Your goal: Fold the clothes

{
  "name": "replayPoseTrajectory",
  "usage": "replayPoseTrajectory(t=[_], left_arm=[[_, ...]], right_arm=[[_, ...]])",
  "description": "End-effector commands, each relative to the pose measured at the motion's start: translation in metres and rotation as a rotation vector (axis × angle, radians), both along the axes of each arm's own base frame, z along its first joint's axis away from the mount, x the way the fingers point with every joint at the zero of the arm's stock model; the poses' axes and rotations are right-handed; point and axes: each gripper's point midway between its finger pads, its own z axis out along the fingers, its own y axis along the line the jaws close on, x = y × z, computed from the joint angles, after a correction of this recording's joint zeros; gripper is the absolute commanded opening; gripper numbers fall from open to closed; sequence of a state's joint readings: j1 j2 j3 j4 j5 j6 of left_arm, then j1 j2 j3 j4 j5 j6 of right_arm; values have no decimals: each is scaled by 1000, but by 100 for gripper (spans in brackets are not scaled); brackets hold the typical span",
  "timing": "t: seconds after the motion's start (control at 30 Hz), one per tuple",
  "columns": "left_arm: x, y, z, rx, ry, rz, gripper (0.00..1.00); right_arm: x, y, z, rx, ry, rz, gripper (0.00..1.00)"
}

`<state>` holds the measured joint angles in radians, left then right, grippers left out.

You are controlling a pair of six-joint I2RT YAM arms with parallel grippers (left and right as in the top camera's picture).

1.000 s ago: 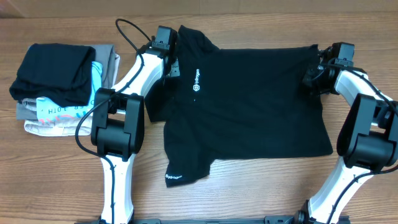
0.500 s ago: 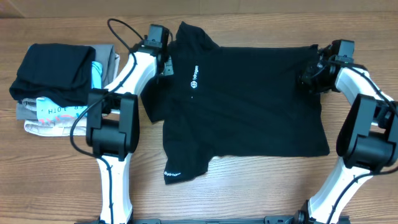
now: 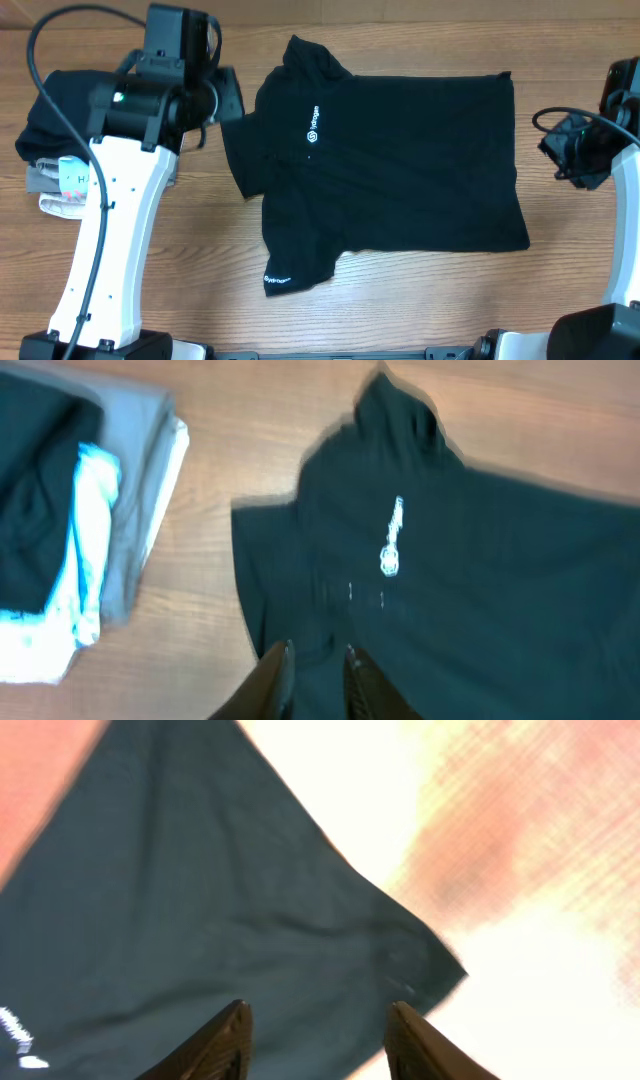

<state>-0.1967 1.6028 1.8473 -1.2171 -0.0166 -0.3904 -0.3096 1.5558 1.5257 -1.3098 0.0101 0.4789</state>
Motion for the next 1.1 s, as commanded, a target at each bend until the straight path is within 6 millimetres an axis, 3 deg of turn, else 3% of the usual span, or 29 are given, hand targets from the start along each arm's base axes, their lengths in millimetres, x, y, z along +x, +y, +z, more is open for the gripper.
replayPoseTrajectory(t=[0.0,0.1,0.3,0.43,0.57,0.73,0.9,1.07], left_arm=[[-12,-17,-41,-54,170,-46,26],[-18,-15,-68,-39,242,-41,35],[-31,-13,-121,-25,342,-37,35],[-46,-10,-148,-13,412,-31,34],[-69,-5,-167,5,506,-26,31],[-83,-2,-185,16,562,-24,32],[-89,-1,-201,18,576,-23,33],[-91,-1,-202,19,583,-23,33]], right_arm=[[-23,-4,-36,16,132,-86,43],[-44,-2,-63,50,212,-132,39],[-58,20,-113,178,243,-144,40],[-66,18,-140,172,245,-225,45],[-75,21,-156,171,262,-240,49],[-85,10,-160,104,291,-277,49],[-89,12,-171,104,289,-277,49],[-91,13,-183,103,273,-293,48]])
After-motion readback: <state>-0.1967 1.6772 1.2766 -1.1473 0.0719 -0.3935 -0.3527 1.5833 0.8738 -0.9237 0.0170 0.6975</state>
